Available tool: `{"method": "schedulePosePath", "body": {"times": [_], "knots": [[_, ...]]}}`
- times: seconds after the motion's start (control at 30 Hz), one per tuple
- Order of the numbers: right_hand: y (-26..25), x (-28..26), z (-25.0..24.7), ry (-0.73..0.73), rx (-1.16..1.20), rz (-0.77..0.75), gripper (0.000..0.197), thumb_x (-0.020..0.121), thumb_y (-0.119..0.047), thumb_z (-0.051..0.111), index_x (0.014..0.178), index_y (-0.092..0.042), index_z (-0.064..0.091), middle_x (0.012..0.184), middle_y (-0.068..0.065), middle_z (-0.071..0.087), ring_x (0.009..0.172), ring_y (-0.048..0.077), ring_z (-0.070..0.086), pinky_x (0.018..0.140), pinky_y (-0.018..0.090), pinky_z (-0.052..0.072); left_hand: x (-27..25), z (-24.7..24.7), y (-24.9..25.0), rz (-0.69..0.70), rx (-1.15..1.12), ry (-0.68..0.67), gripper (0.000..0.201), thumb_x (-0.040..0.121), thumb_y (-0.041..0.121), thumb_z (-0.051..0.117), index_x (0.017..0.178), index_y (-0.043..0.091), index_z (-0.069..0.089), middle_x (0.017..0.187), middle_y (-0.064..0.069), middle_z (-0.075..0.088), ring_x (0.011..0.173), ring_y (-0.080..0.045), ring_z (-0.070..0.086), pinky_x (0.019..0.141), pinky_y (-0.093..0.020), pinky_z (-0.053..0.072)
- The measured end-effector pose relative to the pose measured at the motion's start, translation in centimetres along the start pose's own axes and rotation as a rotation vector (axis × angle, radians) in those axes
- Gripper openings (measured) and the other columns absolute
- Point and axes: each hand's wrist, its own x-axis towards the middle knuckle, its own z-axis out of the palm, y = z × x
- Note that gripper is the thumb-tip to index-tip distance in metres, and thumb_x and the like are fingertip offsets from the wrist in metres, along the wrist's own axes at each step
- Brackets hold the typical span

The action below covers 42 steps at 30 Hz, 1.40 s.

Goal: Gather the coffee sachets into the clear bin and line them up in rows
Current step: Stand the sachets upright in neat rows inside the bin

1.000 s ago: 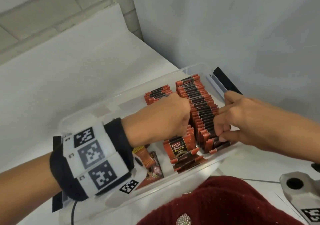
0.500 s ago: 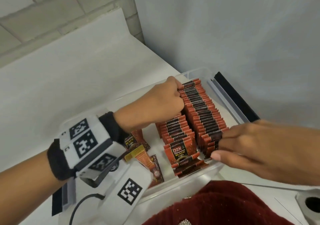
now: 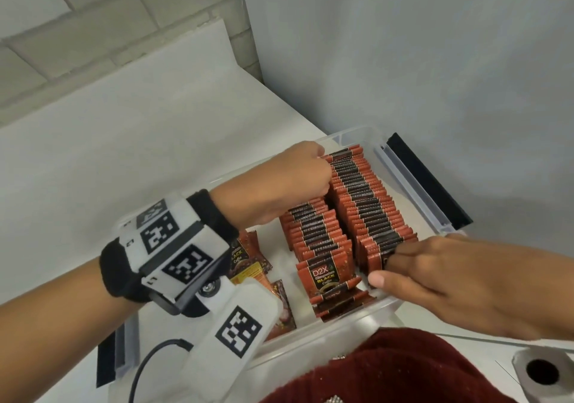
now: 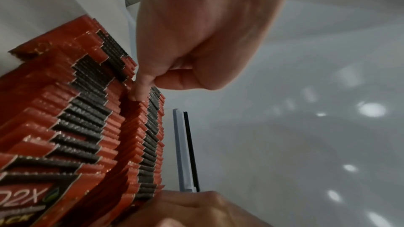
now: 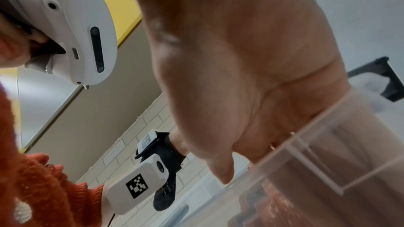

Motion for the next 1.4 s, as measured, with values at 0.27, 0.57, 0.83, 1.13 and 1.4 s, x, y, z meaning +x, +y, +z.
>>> {"method": "schedulePosePath", "body": {"times": [0.27, 0.57, 0.83, 1.13, 1.4], "knots": [[0.1, -0.1, -0.3, -0.023, -0.043, 0.025, 0.083, 0.075, -0.074, -0.005, 0.105, -0.031, 0.059, 0.094, -0.014, 0.058, 0.09, 0.0, 0.058, 0.09, 0.018, 0.046, -0.2, 0.1, 0.5, 0.009, 0.062, 0.046, 0.022, 0.098, 0.006, 0.047, 0.08, 0.019, 0.049, 0.119, -0.021, 0.064, 0.11, -0.033, 0.062, 0.098, -0.054, 0.047], [0.5, -0.2, -0.2, -0.029, -0.036, 0.016, 0.077, 0.076, -0.073, -0.002, 0.094, -0.029, 0.058, 0.087, -0.011, 0.057, 0.084, 0.002, 0.059, 0.087, 0.019, 0.047, 2.0, -1.1, 2.4, 0.631, 1.324, 0.184, 0.038, 0.097, 0.019, 0.049, 0.134, 0.027, 0.05, 0.116, -0.006, 0.04, 0.111, -0.022, 0.039, 0.072, -0.031, 0.038], [0.7, -0.2, 0.0, -0.001, -0.016, -0.013, 0.063, 0.072, -0.074, -0.005, 0.077, -0.039, 0.046, 0.084, -0.017, 0.052, 0.084, -0.012, 0.05, 0.08, 0.009, 0.04, 5.7, -2.1, 4.3, 0.607, 1.628, -0.048, 0.079, 0.084, 0.01, 0.068, 0.144, 0.044, 0.029, 0.133, -0.007, 0.02, 0.119, -0.026, 0.026, 0.087, -0.034, 0.043], [0.7, -0.2, 0.1, 0.024, -0.028, -0.02, 0.071, 0.074, -0.074, -0.006, 0.086, -0.032, 0.05, 0.088, -0.012, 0.055, 0.088, -0.003, 0.053, 0.088, 0.016, 0.043, 7.0, -1.5, 4.5, 0.459, 1.484, -0.203, 0.06, 0.085, 0.01, 0.068, 0.133, 0.037, 0.043, 0.11, 0.003, 0.027, 0.098, -0.027, 0.055, 0.078, -0.042, 0.054], [0.6, 0.1, -0.2, 0.022, -0.066, -0.02, 0.077, 0.076, -0.073, -0.007, 0.091, -0.03, 0.054, 0.089, -0.01, 0.056, 0.086, 0.0, 0.054, 0.089, 0.019, 0.044, 7.4, -2.1, 3.8, 0.444, 1.478, -0.207, 0.054, 0.085, 0.01, 0.068, 0.13, 0.029, 0.045, 0.112, 0.001, 0.036, 0.107, -0.027, 0.051, 0.082, -0.04, 0.051]]}}
